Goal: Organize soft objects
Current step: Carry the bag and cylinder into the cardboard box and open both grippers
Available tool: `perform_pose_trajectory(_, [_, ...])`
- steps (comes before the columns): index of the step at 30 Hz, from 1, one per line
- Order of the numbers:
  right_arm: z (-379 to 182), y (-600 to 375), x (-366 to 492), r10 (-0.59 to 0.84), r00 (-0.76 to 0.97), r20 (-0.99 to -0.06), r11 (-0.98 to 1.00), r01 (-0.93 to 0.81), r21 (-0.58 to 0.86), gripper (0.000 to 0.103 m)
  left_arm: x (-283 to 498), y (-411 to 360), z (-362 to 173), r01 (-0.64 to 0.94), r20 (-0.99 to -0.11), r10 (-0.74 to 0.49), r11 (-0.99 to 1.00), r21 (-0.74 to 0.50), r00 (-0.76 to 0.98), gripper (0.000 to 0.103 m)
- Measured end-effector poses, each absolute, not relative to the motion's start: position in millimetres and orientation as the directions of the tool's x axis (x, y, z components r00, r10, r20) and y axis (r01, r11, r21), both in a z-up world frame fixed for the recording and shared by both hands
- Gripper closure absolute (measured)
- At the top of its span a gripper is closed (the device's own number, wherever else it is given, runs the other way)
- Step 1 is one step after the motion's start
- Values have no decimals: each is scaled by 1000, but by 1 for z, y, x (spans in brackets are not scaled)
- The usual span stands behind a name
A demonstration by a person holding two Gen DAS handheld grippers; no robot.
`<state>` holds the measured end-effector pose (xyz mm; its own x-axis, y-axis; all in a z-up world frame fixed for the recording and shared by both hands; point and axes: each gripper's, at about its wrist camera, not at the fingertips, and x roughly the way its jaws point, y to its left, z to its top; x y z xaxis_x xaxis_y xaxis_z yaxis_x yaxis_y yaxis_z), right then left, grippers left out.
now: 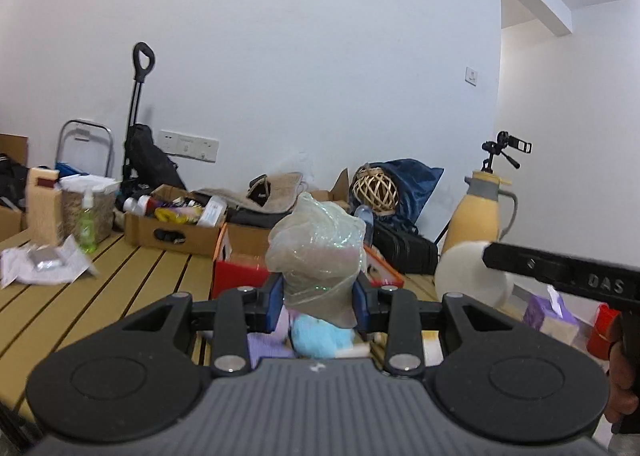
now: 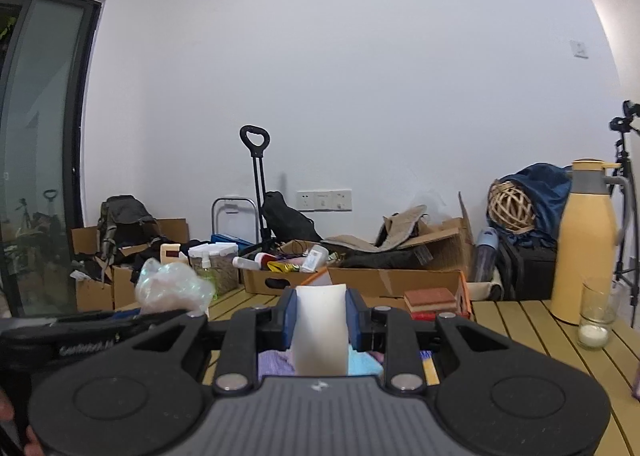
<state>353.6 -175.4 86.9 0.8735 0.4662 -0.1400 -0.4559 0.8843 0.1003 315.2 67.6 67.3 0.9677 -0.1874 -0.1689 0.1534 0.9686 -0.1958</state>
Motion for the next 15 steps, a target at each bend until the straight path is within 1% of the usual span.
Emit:
perform_pose_trajectory(3, [102,-174,401,481,862,-157,876,-469,109,78,373,83,83,165,-190,-203,966,-198,960,68])
perform_pose_trajectory(6, [119,-165,472,506,838,-206,862,-487,141,78,453,101,95,144,-251,-194,968,-205,948,68])
perform_pose_trajectory(8, [125,-154,523,508,822,-257,861,-485,150,78,506,112,96,123,-298,-188,967,-223,936,68])
perform_pose_trajectory(10, [124,-139,581,501,802,-325,865,-477,155,78,558,116,93,128,-349,-193,971,-201,917,68])
perform_pose_trajectory(14, [103,-110,698,480,740,-472,875,-445,192,78,662,114,78,119,-484,-193,976,-180,853,68])
perform_pose_trajectory(15, [92,-104,726,468,726,-504,881,-431,198,78,685,111,72,108,-506,-178,980,-165,844,68])
